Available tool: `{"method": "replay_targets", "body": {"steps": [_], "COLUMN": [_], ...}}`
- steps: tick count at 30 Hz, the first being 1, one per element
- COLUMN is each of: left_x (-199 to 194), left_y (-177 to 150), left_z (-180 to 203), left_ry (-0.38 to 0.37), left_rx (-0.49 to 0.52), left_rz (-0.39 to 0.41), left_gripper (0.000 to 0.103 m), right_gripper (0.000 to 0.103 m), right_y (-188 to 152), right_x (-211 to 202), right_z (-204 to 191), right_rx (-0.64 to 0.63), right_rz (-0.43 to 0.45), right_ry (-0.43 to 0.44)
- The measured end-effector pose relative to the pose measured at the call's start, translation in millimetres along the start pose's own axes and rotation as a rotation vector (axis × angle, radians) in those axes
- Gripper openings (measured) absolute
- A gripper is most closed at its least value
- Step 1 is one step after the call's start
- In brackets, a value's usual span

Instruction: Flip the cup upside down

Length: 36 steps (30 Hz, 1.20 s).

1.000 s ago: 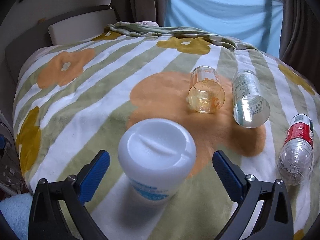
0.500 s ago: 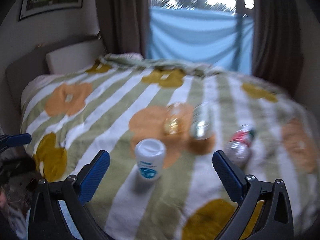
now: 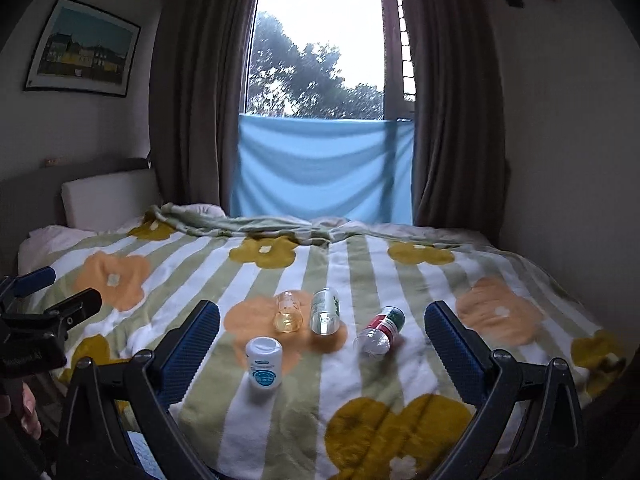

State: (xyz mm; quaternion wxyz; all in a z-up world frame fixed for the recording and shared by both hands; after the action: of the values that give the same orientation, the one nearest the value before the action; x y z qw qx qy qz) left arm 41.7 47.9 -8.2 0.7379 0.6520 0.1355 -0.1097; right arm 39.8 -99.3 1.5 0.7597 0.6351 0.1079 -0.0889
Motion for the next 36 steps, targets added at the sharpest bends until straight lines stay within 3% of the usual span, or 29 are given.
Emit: {"method": "replay_targets", "body": {"steps": [8,36], "left_x": [-19.5,-25.5], "left_y": [0.9,-0.8], "left_z": [1.7,-5.1], "left_ry": [-0.008,-0.001], "left_rx": [0.003,-0.009], "left_rz": [0.024,0.036], "left_gripper": [0.103,0.103], "right_gripper": [0.103,0.103], "right_y": [-11.3,-10.0], "right_x": [-22.4,-25.0], "right_z": [-1.3,0.5], "right_rx": [0.040,0.049], "right_rz": [0.052,0.040], "right_ry": [-0.046,-0.054]}}
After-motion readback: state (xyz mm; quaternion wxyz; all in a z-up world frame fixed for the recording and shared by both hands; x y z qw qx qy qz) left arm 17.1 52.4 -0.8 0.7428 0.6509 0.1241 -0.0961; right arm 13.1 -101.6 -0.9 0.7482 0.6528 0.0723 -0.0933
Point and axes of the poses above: each gripper's, at about its wrist camera, not at the fingertips, and x roughly the way its jaws point, z to its right, y to its top, the point moved 1 cm from there along x, roughly the way its jaws point, and after that the axes turned 8 degrees about -x, right-handed, at the moved point
